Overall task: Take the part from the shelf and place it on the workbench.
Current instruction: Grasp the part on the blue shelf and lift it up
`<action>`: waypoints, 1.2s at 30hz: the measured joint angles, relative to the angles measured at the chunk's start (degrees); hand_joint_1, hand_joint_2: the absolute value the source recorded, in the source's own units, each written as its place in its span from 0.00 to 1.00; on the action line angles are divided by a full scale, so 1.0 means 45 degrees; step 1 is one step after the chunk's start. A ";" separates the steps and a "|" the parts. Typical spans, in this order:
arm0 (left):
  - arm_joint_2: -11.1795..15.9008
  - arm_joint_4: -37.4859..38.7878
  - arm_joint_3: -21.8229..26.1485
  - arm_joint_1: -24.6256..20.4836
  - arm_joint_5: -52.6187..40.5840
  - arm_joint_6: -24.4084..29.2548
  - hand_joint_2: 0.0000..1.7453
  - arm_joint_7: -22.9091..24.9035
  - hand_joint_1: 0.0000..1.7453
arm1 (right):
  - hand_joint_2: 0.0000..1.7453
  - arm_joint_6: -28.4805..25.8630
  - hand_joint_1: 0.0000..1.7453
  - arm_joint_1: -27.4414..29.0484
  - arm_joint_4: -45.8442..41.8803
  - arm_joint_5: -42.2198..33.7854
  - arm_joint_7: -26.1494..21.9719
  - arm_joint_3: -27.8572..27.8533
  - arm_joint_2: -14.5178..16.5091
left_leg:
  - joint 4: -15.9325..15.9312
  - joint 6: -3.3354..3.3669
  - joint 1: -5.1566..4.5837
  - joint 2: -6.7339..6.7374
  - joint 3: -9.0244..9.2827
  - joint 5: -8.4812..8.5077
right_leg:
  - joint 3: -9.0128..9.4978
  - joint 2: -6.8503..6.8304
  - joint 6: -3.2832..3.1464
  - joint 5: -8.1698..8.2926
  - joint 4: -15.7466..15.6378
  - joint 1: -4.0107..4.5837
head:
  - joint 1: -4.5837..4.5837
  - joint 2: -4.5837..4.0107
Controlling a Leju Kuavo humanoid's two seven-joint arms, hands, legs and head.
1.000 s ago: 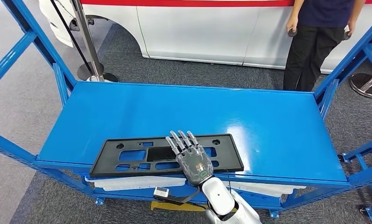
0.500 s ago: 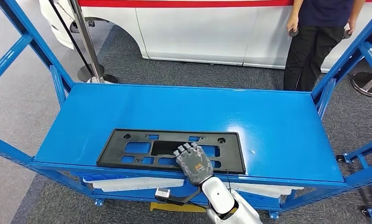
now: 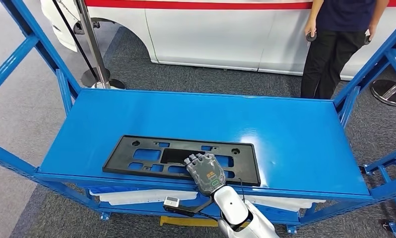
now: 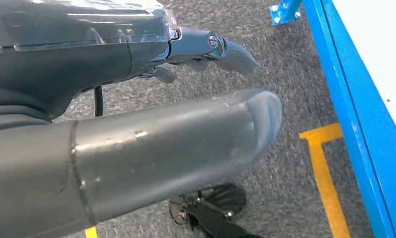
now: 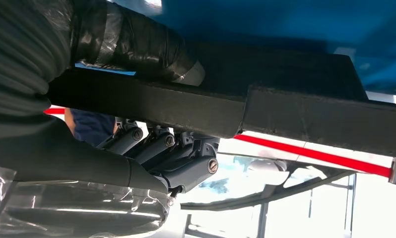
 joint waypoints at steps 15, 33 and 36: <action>-0.0182 0.0005 -0.0086 0.0041 0.0882 0.0146 0.00 -0.0288 0.00 | 1.00 -0.1997 1.00 0.0991 -0.3491 -0.5363 -0.2611 -0.0023 -0.0012 | 0.0201 -0.0209 -0.0039 0.0026 -0.0077 -0.0228 | -0.0049 -0.0048 -0.0327 0.0230 -0.0208 0.0043 | -0.0001 0.0000; -0.0434 0.0017 -0.0243 0.0131 0.1930 0.0440 1.00 -0.0733 0.00 | 1.00 -0.0740 1.00 0.3769 -1.0500 -1.7181 -0.6086 -0.0780 -0.0799 | -0.0146 0.0204 0.0019 0.0038 0.0136 -0.0040 | -0.0586 -0.0051 0.0140 -0.0898 0.1354 -0.0024 | 0.0004 0.0000; -0.0498 0.0031 -0.0247 0.0138 0.2242 0.0531 1.00 -0.0610 0.00 | 1.00 0.0387 1.00 0.4483 -1.0438 -1.8018 -0.5824 -0.1175 -0.0858 | -0.0127 0.0256 0.0004 0.0035 0.0123 -0.0057 | -0.1554 -0.0053 0.0217 -0.1552 0.3285 -0.0061 | 0.0004 0.0000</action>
